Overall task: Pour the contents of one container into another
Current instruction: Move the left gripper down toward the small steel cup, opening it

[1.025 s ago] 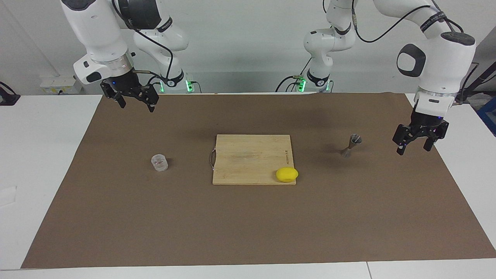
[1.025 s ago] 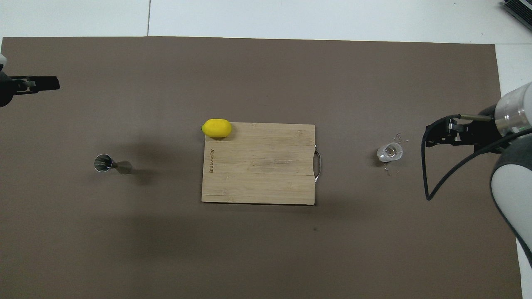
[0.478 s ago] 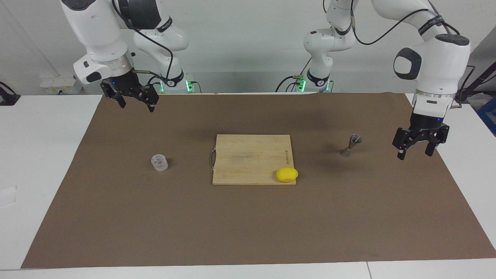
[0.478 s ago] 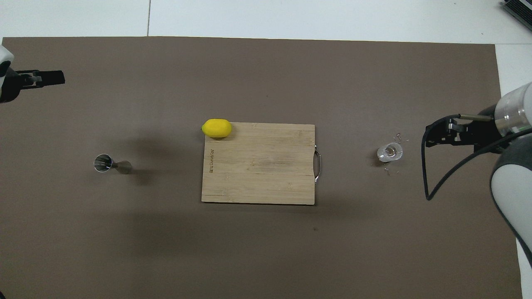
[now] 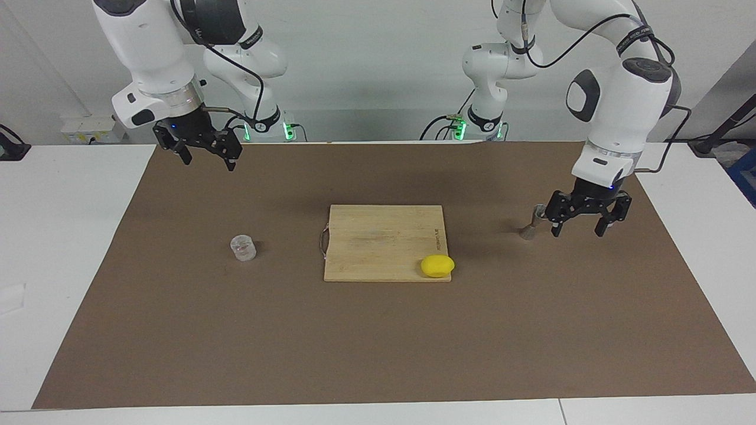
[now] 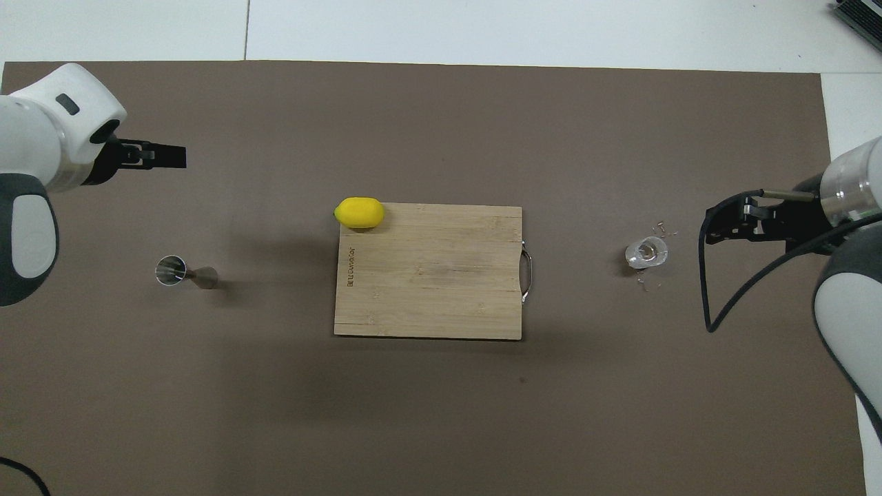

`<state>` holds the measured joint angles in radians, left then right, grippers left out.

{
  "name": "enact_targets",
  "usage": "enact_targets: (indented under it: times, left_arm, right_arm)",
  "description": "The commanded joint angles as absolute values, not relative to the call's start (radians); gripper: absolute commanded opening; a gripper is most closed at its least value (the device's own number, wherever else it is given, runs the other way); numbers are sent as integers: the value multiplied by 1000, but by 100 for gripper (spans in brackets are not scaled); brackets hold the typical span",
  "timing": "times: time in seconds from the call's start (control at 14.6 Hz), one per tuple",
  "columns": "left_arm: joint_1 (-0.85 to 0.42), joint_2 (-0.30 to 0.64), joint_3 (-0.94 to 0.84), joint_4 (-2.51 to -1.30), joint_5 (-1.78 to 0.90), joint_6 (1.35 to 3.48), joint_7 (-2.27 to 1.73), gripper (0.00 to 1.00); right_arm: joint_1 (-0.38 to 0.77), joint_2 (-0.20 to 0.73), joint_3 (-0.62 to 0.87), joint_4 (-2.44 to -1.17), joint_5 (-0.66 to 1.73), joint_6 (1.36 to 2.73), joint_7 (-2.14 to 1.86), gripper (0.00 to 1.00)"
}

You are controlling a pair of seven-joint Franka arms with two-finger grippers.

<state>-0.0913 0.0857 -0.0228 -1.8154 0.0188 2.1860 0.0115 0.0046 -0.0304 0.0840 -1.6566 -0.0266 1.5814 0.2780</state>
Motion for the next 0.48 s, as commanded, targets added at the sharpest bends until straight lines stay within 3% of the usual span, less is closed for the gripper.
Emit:
enact_targets:
  times: [0.0, 0.27, 0.41]
  left_arm:
    - [-126, 74, -11, -1807, 29, 2109, 17, 100]
    - [-123, 83, -11, -1747, 5, 1985, 29, 100]
    - [-78, 93, -9, -1714, -166, 1971, 43, 100]
  right_arm:
    - [-12, -55, 89, -1687, -14, 1601, 252, 100]
    - [-12, -55, 89, -1687, -12, 1601, 253, 100]
    - [-12, -55, 89, -1686, -12, 1601, 253, 100]
